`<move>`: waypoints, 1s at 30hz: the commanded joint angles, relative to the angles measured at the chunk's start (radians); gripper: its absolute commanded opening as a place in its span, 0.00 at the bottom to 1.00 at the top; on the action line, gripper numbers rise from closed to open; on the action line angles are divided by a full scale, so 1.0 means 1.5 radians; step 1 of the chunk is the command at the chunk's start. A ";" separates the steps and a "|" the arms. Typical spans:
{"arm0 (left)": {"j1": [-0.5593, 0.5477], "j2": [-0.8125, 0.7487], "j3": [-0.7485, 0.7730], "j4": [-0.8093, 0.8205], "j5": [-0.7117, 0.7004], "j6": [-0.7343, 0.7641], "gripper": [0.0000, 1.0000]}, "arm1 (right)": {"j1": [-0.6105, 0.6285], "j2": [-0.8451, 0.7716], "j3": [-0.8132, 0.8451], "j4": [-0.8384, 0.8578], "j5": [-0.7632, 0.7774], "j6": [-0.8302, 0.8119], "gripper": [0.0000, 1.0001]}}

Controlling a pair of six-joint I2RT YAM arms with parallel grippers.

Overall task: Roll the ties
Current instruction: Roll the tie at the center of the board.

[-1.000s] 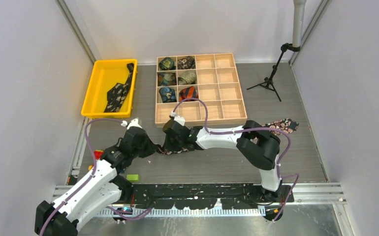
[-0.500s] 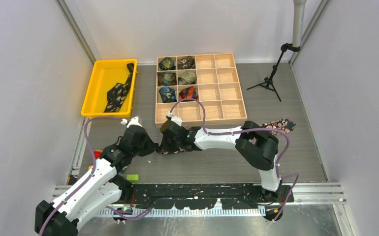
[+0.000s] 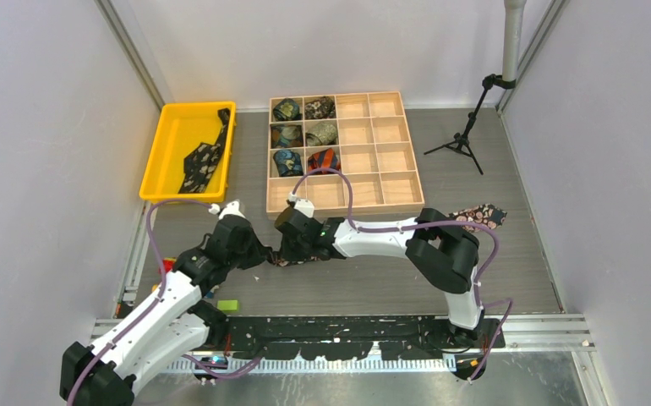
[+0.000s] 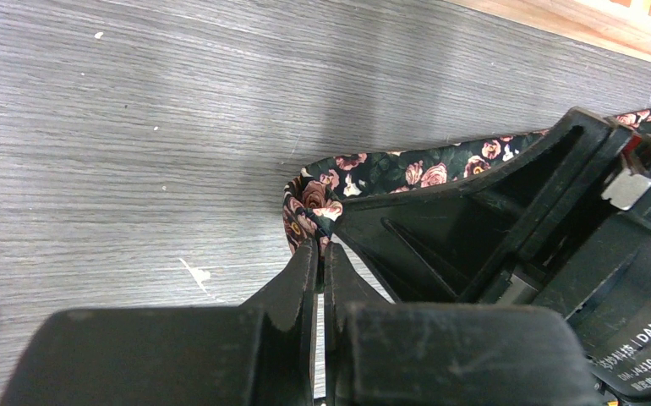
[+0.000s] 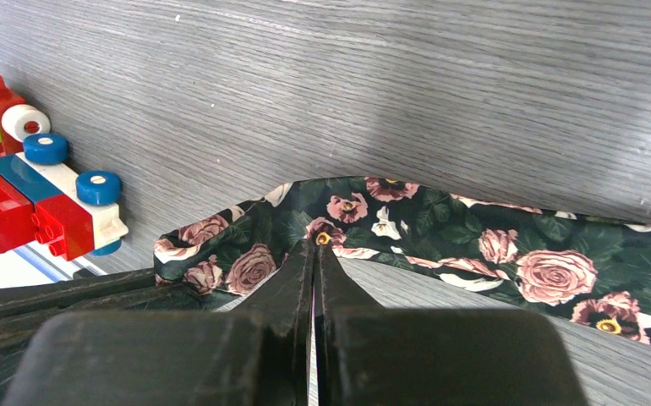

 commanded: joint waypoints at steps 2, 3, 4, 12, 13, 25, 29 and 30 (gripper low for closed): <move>0.003 0.001 0.023 0.006 -0.013 0.012 0.00 | 0.005 -0.047 -0.012 0.007 0.028 -0.003 0.03; 0.003 0.001 0.022 0.006 -0.012 0.012 0.00 | 0.005 -0.045 -0.012 0.009 0.026 -0.003 0.04; 0.003 0.002 0.023 0.006 -0.010 0.010 0.00 | 0.005 -0.041 -0.010 0.011 0.024 -0.003 0.04; 0.003 0.020 0.041 0.005 -0.001 0.017 0.00 | 0.006 0.016 0.038 0.035 -0.024 0.002 0.03; 0.003 0.021 0.043 0.005 -0.002 0.018 0.00 | 0.006 0.021 0.044 0.039 -0.030 0.002 0.03; 0.003 0.038 0.040 0.018 0.003 0.020 0.00 | 0.004 0.009 0.008 0.111 -0.073 -0.011 0.04; 0.003 0.050 0.035 0.035 0.016 0.021 0.00 | -0.004 -0.038 -0.021 0.086 -0.035 -0.025 0.04; 0.003 0.056 0.033 0.042 0.018 0.021 0.00 | -0.006 -0.051 -0.026 0.078 -0.030 -0.029 0.04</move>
